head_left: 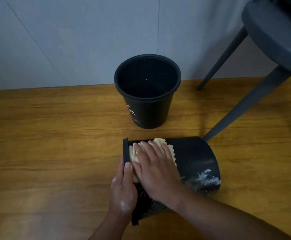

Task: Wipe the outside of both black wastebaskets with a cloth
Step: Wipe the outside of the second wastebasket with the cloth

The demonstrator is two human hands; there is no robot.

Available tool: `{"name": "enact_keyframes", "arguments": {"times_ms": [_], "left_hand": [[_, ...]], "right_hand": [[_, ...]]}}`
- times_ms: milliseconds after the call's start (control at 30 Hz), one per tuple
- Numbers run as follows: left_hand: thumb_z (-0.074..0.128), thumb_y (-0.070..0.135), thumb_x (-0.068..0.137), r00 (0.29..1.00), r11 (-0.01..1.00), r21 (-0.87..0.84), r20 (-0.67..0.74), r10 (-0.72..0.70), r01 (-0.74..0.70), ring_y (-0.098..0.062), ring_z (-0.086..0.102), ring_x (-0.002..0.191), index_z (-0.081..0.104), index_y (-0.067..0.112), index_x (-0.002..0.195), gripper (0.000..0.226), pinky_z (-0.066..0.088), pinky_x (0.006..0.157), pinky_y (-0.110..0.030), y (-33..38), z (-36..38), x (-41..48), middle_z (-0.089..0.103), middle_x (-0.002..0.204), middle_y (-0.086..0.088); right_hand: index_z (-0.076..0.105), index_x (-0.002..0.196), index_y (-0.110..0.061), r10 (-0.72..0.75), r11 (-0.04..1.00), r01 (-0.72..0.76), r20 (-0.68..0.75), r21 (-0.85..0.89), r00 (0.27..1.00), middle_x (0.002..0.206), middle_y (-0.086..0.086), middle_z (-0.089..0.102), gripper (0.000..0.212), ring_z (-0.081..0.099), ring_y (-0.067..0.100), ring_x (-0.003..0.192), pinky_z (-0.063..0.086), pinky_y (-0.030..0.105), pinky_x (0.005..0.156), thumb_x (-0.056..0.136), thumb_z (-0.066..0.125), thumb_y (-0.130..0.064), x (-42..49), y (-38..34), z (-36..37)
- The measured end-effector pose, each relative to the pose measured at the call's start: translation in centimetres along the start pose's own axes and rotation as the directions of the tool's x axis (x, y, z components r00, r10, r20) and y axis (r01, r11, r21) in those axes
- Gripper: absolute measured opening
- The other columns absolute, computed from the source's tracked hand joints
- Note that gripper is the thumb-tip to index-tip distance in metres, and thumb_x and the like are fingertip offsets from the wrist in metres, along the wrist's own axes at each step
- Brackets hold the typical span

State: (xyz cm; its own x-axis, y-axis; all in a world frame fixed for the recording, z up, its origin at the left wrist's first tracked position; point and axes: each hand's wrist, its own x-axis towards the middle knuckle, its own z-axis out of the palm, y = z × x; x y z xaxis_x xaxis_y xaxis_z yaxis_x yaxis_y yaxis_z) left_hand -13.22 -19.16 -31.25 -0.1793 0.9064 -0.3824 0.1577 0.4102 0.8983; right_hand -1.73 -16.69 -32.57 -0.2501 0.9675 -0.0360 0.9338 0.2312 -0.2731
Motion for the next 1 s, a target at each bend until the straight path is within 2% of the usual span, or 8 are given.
{"name": "enact_keyframes", "arguments": {"times_ms": [167,300,467,567,667,767,900,1000], "left_hand": [[0.033,0.034,0.108,1.0,1.0,-0.03,0.014,-0.003,0.004,-0.001,0.072,0.086,0.069,0.031,0.109,0.037,0.05,0.079,-0.027,0.7,0.0,0.1,0.077,0.092,0.012],[0.034,0.044,0.105,1.0,1.0,-0.008,0.016,-0.015,0.015,-0.005,0.07,0.099,0.064,0.037,0.126,0.037,0.054,0.092,-0.037,0.3,0.0,0.6,0.075,0.104,0.011],[0.035,0.047,0.104,1.0,1.0,-0.001,-0.026,0.007,-0.007,-0.009,0.067,0.108,0.053,0.04,0.141,0.041,0.053,0.098,-0.046,0.0,-0.1,0.7,0.072,0.113,0.011],[0.035,0.048,0.104,1.0,1.0,-0.008,-0.027,-0.008,0.008,-0.009,0.067,0.109,0.051,0.045,0.141,0.041,0.053,0.098,-0.044,0.1,0.3,0.5,0.072,0.114,0.013],[0.033,0.047,0.104,0.999,1.0,-0.008,-0.041,-0.003,0.003,-0.008,0.066,0.108,0.051,0.049,0.138,0.038,0.053,0.097,-0.042,0.1,0.4,0.2,0.072,0.112,0.014],[0.031,0.047,0.105,0.999,1.0,0.024,-0.038,-0.007,0.008,-0.009,0.063,0.105,0.05,0.047,0.138,0.038,0.052,0.096,-0.04,0.3,0.6,0.0,0.067,0.109,0.016],[0.031,0.043,0.106,0.998,0.998,0.058,-0.052,-0.017,0.02,-0.004,0.07,0.087,0.066,0.041,0.108,0.035,0.054,0.085,-0.036,0.6,0.4,-0.1,0.074,0.088,0.009],[0.032,0.047,0.104,0.999,0.998,0.066,-0.053,-0.004,0.007,-0.013,0.072,0.095,0.065,0.037,0.121,0.039,0.054,0.092,-0.049,0.1,0.2,0.3,0.076,0.098,0.004]], "right_hand": [[0.02,0.161,-0.023,-0.104,0.994,0.104,0.03,-0.015,0.994,0.166,0.002,0.026,0.058,0.016,0.023,0.155,0.015,0.052,0.124,0.11,0.014,-0.049,-2.4,0.3,0.9],[0.015,0.161,-0.031,-0.118,0.993,0.119,0.046,-0.018,0.992,0.168,-0.003,0.021,0.059,0.013,0.018,0.156,0.007,0.048,0.126,0.108,0.017,-0.054,-2.4,1.7,0.1],[0.008,0.161,-0.04,0.097,0.994,-0.094,0.053,-0.048,0.994,0.168,-0.009,0.019,0.059,0.009,0.012,0.155,0.001,0.042,0.125,0.105,0.009,-0.059,-4.5,9.6,-0.9],[0.015,0.161,-0.037,0.212,0.977,-0.213,0.054,0.018,0.976,0.167,-0.008,0.023,0.059,0.009,0.013,0.155,0.016,0.05,0.125,0.106,0.01,-0.059,-6.0,13.9,-1.0],[0.025,0.16,-0.031,0.266,0.964,-0.266,0.007,-0.029,0.964,0.165,-0.003,0.031,0.06,0.016,0.019,0.155,0.016,0.055,0.124,0.106,0.008,-0.053,-5.5,12.3,-0.9],[0.025,0.159,-0.027,0.128,0.989,-0.128,0.0,-0.073,0.992,0.163,0.0,0.035,0.058,0.025,0.023,0.153,0.018,0.055,0.123,0.106,0.015,-0.048,-3.8,6.9,-0.6],[0.02,0.159,-0.029,-0.067,0.997,0.065,0.044,0.036,0.997,0.165,-0.003,0.025,0.056,0.016,0.022,0.154,0.01,0.053,0.124,0.107,0.015,-0.05,-2.1,0.9,0.1],[0.023,0.158,-0.034,-0.069,0.994,0.066,0.033,0.082,0.997,0.166,-0.004,0.026,0.054,0.016,0.019,0.154,0.01,0.051,0.125,0.108,0.016,-0.053,-1.6,0.7,0.0]]}}
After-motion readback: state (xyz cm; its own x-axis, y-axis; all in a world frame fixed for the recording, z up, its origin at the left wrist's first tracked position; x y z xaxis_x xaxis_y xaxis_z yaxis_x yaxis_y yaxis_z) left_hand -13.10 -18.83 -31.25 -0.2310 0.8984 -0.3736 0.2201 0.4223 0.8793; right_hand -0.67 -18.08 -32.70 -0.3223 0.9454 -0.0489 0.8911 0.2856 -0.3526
